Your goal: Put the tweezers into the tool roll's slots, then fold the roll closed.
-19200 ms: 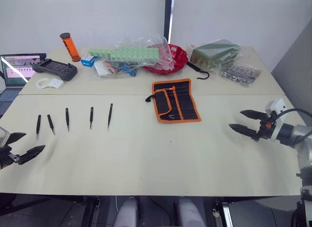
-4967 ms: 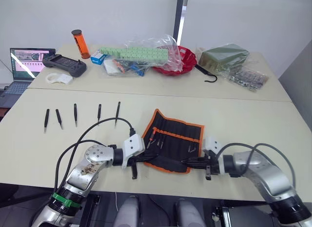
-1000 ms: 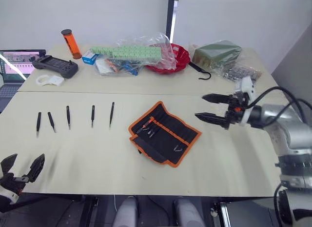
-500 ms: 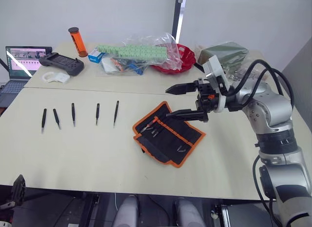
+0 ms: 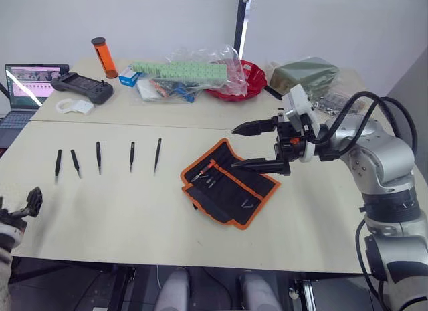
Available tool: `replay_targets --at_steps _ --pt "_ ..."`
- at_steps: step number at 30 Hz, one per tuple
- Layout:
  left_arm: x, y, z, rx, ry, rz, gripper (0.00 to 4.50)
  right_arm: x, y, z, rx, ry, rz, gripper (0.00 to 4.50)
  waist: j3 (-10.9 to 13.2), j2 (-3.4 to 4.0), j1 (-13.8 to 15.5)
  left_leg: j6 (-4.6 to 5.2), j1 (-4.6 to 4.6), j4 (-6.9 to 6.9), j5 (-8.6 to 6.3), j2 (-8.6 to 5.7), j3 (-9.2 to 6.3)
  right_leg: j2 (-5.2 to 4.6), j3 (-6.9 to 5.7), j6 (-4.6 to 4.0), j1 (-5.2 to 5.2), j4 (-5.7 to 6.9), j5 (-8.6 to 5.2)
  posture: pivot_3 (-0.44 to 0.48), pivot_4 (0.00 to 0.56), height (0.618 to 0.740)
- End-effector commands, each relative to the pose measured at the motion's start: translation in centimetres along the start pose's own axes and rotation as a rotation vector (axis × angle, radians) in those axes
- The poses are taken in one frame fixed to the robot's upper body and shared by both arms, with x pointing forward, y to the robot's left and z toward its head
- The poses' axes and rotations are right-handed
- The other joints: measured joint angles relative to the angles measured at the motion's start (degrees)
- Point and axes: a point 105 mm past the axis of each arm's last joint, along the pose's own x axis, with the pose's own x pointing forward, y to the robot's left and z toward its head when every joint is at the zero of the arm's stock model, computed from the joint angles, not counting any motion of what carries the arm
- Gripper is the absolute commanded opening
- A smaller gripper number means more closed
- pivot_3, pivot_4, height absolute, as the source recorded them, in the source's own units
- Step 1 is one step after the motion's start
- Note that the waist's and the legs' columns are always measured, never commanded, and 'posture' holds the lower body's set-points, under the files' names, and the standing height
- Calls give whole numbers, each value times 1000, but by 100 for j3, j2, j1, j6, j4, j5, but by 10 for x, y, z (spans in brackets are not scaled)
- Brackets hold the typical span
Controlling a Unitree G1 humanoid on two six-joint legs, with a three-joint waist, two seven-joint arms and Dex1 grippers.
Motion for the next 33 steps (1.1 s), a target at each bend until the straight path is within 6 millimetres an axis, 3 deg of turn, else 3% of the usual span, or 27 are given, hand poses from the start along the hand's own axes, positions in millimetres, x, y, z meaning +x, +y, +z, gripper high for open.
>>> replay_targets --at_steps 1,17,18,27,30,33 --pt "17 4 3 38 1 12 4478 -8 3 14 -51 -22 -30 4500 0 -1 -17 0 -1 -2 0 0 0 0 0 0 -6 7 0 0 150 740" --pt "86 -15 -10 -17 61 -19 4478 -12 -1 16 -80 12 -78 4500 -1 -2 7 0 -48 9 3 2 4 0 -3 3 -74 42 10 0 150 740" --pt "88 -16 -10 -27 61 -22 3918 -12 -1 16 -81 14 -79 4500 -1 -2 8 0 -47 9 3 1 4 0 -3 4 -74 42 10 0 150 740" --pt "93 -14 -11 -48 61 -15 946 -14 -1 11 -81 42 -94 4500 -1 -2 30 -1 -48 11 4 -2 4 -4 -4 7 -74 46 12 0 150 740" --pt "90 -8 -1 -53 25 2 36 -14 -2 10 -83 57 -95 4500 -1 -2 27 -1 -48 12 4 -2 4 -4 -4 7 -73 47 12 0 150 740" --pt "86 -4 13 -39 -20 2 36 -15 -2 10 -77 60 -97 4500 -1 -2 12 -1 -48 11 4 -1 4 -3 -4 7 -75 47 12 0 150 740"
